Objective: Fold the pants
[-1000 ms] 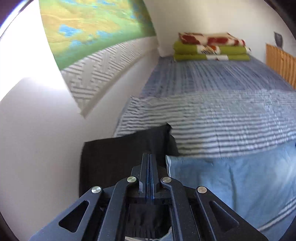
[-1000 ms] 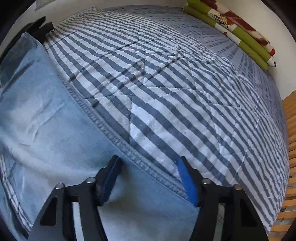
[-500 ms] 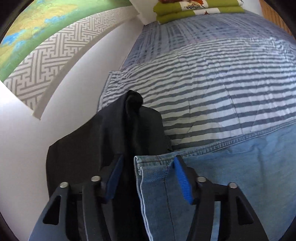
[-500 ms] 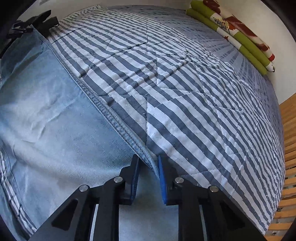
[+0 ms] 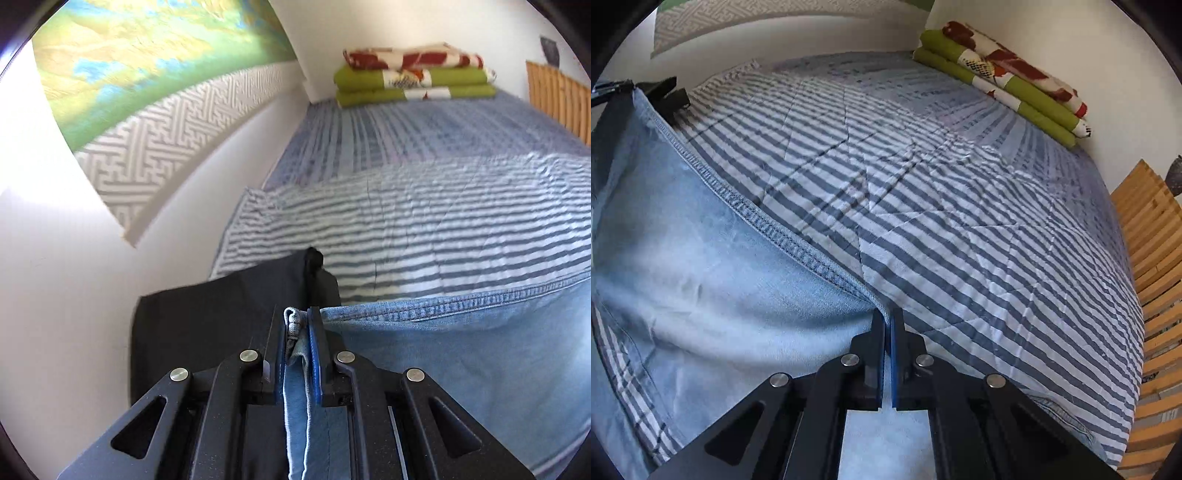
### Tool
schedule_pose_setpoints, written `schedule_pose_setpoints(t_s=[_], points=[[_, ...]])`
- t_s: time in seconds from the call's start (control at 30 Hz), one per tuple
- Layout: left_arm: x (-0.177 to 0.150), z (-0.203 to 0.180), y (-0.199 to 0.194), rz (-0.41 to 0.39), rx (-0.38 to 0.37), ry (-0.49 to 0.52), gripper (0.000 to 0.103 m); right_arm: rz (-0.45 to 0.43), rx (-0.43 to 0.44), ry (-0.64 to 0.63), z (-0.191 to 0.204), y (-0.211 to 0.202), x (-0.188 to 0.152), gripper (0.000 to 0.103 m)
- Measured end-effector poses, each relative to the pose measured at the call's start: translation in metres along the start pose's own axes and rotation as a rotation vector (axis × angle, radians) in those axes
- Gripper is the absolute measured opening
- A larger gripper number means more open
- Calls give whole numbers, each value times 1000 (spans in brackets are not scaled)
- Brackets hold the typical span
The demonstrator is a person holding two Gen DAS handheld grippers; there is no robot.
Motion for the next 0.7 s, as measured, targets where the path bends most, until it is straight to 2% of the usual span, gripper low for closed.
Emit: schedule_pose_setpoints(t_s=[0.17, 0.27, 0.33, 0.43, 0.53, 0.6, 0.7], points=[[-8, 25, -74, -80, -34, -42, 11, -90, -49, 16, 9, -79, -13, 2], [-32, 35, -125, -132, -45, -29, 11, -132, -64, 38, 21, -129, -37, 2], [-62, 39, -157, -155, -57, -20, 11, -151, -86, 17, 37, -160, -61, 2], [-129, 38, -188, -116, -109, -41, 11, -161, -97, -3, 66, -194, -107, 2], [-211, 22, -211, -57, -169, -36, 11, -146, -118, -7, 93, -208, -166, 2], [-269, 4, -222, 1, -201, -2, 11, -100, -105, -5, 108, -203, -203, 2], [-331, -25, -234, 74, -259, 43, 11, -7, -92, 11, 121, -187, -253, 2]])
Point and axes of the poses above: each gripper's, at about its wrist camera, not at the fingertips, and y roughly the way its jaws point, z to its left, x to its top, the point moved 10 cm from there along y, roughly the way its jaws point, and after that the axes turned 3 degrees about x, right-handed, at the moved point
